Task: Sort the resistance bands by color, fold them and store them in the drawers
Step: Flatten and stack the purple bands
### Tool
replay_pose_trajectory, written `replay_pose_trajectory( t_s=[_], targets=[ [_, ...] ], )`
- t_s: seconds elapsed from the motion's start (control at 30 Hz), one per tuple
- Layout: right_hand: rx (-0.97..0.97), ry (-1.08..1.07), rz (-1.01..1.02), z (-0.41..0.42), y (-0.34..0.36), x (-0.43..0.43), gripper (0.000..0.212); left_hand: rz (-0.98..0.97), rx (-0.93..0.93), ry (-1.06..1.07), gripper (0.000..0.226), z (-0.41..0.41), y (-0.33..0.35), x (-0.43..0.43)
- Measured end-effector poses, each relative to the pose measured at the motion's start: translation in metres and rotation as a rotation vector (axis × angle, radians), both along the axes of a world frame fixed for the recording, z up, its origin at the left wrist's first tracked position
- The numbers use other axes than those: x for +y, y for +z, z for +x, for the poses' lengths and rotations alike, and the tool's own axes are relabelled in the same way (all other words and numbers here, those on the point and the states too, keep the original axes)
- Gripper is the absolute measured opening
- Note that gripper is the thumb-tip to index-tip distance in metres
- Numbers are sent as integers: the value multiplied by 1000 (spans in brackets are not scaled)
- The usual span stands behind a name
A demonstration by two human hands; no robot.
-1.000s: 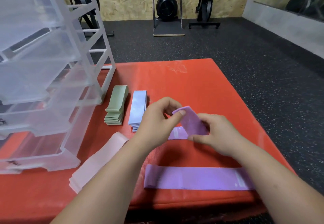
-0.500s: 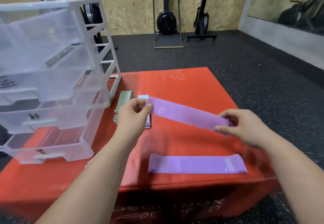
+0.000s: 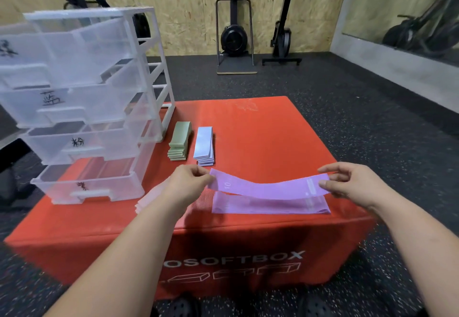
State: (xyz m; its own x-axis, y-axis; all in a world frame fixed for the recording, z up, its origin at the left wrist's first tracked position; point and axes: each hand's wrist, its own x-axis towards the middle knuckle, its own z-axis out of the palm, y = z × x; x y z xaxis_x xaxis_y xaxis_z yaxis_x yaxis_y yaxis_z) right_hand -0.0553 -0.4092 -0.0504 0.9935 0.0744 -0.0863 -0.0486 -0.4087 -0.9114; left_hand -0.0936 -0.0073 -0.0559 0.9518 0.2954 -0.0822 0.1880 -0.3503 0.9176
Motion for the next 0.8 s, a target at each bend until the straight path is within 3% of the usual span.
replay_pose_trajectory(
  t_s=[0.17, 0.27, 0.8],
  targets=[
    [-72, -133, -162, -8, -17, -2, 29, 140, 34, -13, 17, -14, -12, -3],
    [-142, -167, -292, -11, -25, 2, 29, 242, 28, -17, 8, -18, -16, -4],
    [-237, -92, -528, -15, -43, 16, 36, 716, -54, -81, 24, -15, -45, -10]
  ],
)
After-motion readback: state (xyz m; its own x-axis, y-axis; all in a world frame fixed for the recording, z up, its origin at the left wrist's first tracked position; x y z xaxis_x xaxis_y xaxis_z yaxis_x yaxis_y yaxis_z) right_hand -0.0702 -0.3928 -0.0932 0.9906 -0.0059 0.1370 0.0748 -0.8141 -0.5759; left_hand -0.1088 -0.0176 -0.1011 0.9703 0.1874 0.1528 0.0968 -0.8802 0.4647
